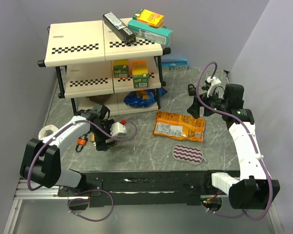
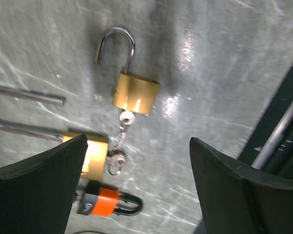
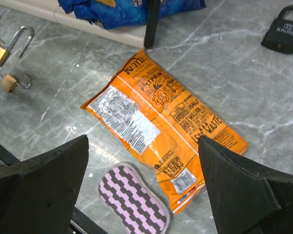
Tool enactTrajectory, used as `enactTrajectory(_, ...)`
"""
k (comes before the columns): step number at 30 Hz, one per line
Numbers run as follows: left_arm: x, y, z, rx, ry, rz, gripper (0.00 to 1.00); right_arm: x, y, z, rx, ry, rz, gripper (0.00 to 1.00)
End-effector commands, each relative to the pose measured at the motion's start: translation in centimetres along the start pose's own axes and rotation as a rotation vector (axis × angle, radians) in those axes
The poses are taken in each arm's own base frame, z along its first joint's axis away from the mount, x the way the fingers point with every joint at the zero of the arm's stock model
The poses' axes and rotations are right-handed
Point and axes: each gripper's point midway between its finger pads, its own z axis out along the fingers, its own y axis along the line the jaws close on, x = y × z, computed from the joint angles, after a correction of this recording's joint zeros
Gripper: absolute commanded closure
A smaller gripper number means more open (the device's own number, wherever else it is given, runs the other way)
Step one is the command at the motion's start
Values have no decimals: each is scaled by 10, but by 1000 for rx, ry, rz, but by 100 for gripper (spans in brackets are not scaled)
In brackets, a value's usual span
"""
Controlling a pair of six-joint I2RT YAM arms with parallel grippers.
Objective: Lock with the key
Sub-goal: Pick up the lock from the center of the board.
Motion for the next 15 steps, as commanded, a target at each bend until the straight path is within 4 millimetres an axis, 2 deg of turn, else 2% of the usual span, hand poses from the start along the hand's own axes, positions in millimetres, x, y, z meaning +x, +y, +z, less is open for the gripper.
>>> enactTrajectory(1, -6, 10, 14, -47, 28, 105, 11, -3, 1, -7, 19, -22, 5, 2)
enactTrajectory(9, -10, 3, 45, -23, 80, 140, 18, -3, 1, -6, 24, -26, 21, 2)
enactTrajectory(15, -6, 6, 53, -21, 108, 164, 24, 2, 3, -5, 12, -11, 48, 2)
